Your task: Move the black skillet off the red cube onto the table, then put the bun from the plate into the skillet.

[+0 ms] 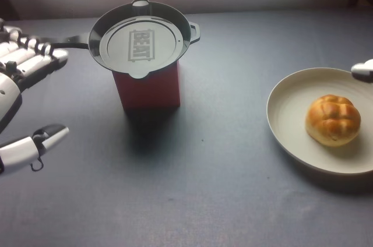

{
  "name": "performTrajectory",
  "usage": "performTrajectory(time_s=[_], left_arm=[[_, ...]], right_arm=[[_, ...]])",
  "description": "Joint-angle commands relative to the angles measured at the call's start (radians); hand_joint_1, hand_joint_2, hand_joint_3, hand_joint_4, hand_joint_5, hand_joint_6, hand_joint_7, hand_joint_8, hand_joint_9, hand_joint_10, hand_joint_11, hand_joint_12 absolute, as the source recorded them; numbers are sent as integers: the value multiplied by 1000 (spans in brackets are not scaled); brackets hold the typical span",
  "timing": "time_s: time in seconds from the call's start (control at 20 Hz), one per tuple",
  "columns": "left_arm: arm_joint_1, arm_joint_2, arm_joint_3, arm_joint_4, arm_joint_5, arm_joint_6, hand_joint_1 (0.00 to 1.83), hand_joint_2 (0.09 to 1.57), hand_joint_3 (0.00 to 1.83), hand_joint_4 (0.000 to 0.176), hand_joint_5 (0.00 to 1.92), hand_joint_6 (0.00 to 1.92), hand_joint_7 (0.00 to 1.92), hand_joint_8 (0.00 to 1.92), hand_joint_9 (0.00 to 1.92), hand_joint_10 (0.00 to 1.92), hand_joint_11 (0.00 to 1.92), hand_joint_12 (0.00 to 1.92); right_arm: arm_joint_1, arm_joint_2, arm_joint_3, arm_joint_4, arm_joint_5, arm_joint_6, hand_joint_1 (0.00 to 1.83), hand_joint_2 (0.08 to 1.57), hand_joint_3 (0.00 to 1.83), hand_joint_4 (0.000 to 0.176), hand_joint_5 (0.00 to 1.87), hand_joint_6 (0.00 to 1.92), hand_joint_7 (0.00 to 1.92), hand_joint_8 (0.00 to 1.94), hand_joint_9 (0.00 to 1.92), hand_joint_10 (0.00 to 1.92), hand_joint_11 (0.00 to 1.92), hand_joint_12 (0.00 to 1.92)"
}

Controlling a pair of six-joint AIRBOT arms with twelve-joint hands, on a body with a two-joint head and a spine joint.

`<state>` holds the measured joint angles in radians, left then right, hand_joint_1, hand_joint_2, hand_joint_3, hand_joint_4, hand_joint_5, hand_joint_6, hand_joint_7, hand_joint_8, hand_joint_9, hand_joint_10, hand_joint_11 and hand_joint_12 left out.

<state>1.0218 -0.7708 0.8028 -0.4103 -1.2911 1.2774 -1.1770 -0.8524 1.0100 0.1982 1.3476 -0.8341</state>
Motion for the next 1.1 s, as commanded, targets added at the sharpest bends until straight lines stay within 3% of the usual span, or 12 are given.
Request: performTrajectory(time_s=[0.0, 0.2, 0.3, 0.35, 0.4, 0.45, 0.55, 0.65, 0.7, 0.8, 1.0, 1.05], left_arm=[[-9, 3, 1, 16, -118, 0, 597, 1144, 7, 0, 449, 3, 397, 3, 320, 25, 0, 851], [-35, -3, 28, -7, -111, 0, 615, 1078, 0, 5, 304, 0, 241, 0, 192, 1, 0, 538], [-72, -23, 63, -35, -91, 3, 748, 1040, 0, 36, 235, 0, 185, 0, 144, 0, 0, 564], [-91, -34, 81, -53, -77, 12, 764, 994, 0, 54, 215, 0, 187, 1, 143, 0, 0, 530], [-123, -48, 101, -72, -53, 31, 760, 952, 0, 96, 164, 7, 160, 6, 135, 2, 0, 395], [-159, -69, 130, -95, -17, 53, 730, 918, 0, 131, 105, 1, 124, 1, 69, 0, 0, 78], [-216, -103, 184, -123, 56, 65, 729, 911, 0, 172, 48, 1, 70, 1, 3, 0, 0, 2], [-270, -142, 257, -145, 163, 65, 735, 910, 0, 145, 87, 16, 98, 11, 25, 9, 0, 0], [-292, -158, 285, -150, 205, 65, 762, 916, 0, 115, 102, 18, 90, 6, 26, 8, 0, 0], [-347, -191, 348, -156, 299, 65, 787, 940, 7, 142, 95, 11, 47, 0, 0, 0, 0, 0], [-432, -249, 450, -204, 449, 122, 777, 972, 12, 146, 132, 14, 78, 10, 30, 10, 21, 10], [-447, -262, 468, -224, 481, 160, 788, 971, 4, 161, 165, 8, 124, 7, 71, 10, 33, 19]], right_arm=[[3, 5, 6, 12, 119, 6, 635, 1236, 1, 72, 427, 0, 423, 1, 450, 1, 390, 336], [4, 5, 6, 8, 119, 7, 608, 1233, 1, 121, 381, 0, 336, 0, 340, 0, 361, 202], [4, 5, 6, 8, 119, 8, 570, 1230, 0, 124, 379, 0, 325, 0, 337, 0, 363, 193], [4, 4, 6, 8, 119, 8, 578, 1227, 0, 120, 383, 1, 329, 2, 337, 0, 361, 188], [4, 4, 6, 7, 118, 8, 577, 1227, 0, 119, 384, 2, 336, 4, 348, 5, 378, 194], [4, 4, 6, 6, 118, 8, 578, 1229, 0, 120, 388, 3, 338, 5, 353, 7, 390, 197], [3, 4, 7, 4, 116, 8, 582, 1229, 0, 110, 393, 4, 345, 7, 362, 9, 398, 197], [3, 4, 9, 1, 112, 8, 577, 1233, 2, 103, 392, 3, 349, 5, 366, 7, 400, 191], [3, 4, 9, 0, 112, 8, 579, 1237, 3, 98, 392, 2, 352, 6, 370, 8, 400, 189], [3, 3, 10, -3, 110, 8, 567, 1235, 2, 94, 403, 5, 363, 8, 386, 11, 422, 195], [0, -1, 14, -5, 103, 8, 609, 1246, 4, 90, 403, 2, 359, 2, 389, 7, 430, 189], [0, -4, 17, -9, 100, 9, 590, 1249, 5, 96, 401, 1, 361, 2, 394, 7, 446, 193]])
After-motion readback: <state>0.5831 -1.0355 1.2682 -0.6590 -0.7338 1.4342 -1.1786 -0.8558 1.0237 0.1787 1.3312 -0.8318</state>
